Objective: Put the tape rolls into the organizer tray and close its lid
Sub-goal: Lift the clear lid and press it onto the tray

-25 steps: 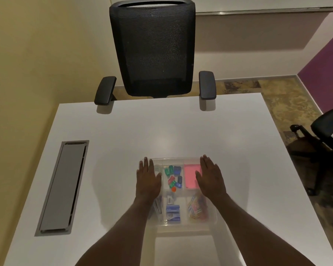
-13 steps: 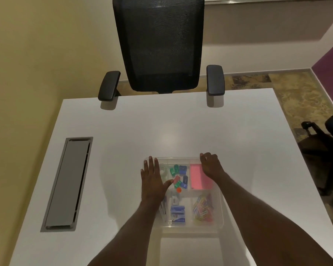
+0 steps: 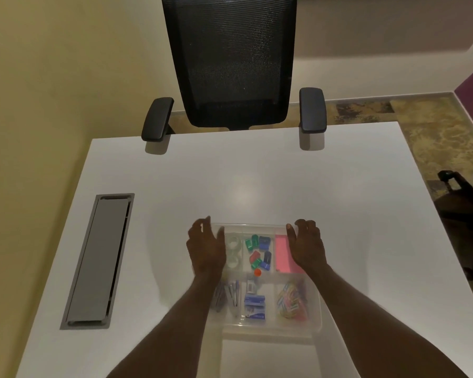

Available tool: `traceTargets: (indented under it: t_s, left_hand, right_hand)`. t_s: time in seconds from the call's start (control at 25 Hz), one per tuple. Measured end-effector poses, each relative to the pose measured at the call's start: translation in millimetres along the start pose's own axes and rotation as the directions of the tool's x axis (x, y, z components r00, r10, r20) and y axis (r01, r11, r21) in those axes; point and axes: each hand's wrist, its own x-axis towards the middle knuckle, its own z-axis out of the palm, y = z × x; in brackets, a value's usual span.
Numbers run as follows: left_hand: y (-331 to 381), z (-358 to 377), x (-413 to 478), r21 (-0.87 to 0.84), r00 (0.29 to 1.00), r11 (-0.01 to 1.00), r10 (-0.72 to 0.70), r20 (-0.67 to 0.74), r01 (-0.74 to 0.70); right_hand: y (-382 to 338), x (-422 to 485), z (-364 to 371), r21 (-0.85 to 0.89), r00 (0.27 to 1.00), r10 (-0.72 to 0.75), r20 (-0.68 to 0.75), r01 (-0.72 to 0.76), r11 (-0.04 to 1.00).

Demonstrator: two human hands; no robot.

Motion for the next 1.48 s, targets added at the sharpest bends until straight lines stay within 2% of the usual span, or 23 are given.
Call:
traceTargets:
  t_s: [0.08,0.16,0.4,0.52,0.64,0.72,0.8,0.92,1.16,1.48]
  left_hand:
    - [2,-6,22,-0.218,0.980,0.956,-0.180,0.090,0.195]
    - [3,-7,38,-0.357,0.939,0.871,-0.286,0.189,0.337]
    - [-9,-9,61,-0.409,0.868,0.768,-0.409,0.280,0.494]
    - [-13,-2,56,-0.405,0.893,0.796,-0.394,0.220,0.451]
    - [-15,3,43,-0.404,0.926,0.833,-0.351,0.142,0.378]
    - [-20,2,28,-0.358,0.952,0.883,-0.293,0.090,0.305]
    - [-31,1,5,-0.281,0.973,0.931,-0.228,0.047,0.232]
    - [-46,0,-31,-0.229,0.984,0.957,-0.178,0.011,0.176]
    - [-69,5,-91,-0.179,0.976,0.960,-0.216,0.014,0.215]
    - [-85,18,-119,-0.170,0.972,0.961,-0.230,-0.053,0.218]
  right_hand:
    - [3,-3,2,0.005,1.000,0.018,-0.018,-0.018,1.000]
    - [3,-4,3,-0.011,1.000,0.015,-0.025,-0.015,1.000]
    - [6,-8,9,-0.037,0.989,-0.051,-0.139,0.046,0.998]
    - [9,-13,10,0.024,0.974,-0.115,-0.195,0.122,0.992]
    - [9,-14,3,0.244,0.986,-0.028,-0.165,0.068,0.967]
    - [10,-18,0,0.316,0.984,0.038,-0.172,0.019,0.949]
    - [18,-29,0,0.317,0.980,0.103,-0.170,-0.045,0.947]
    - [32,-56,7,0.293,0.986,0.120,-0.117,-0.082,0.952]
    - [51,-115,23,0.274,0.980,0.140,-0.142,-0.097,0.957]
    - [63,-150,44,0.347,0.959,0.241,-0.147,-0.178,0.921]
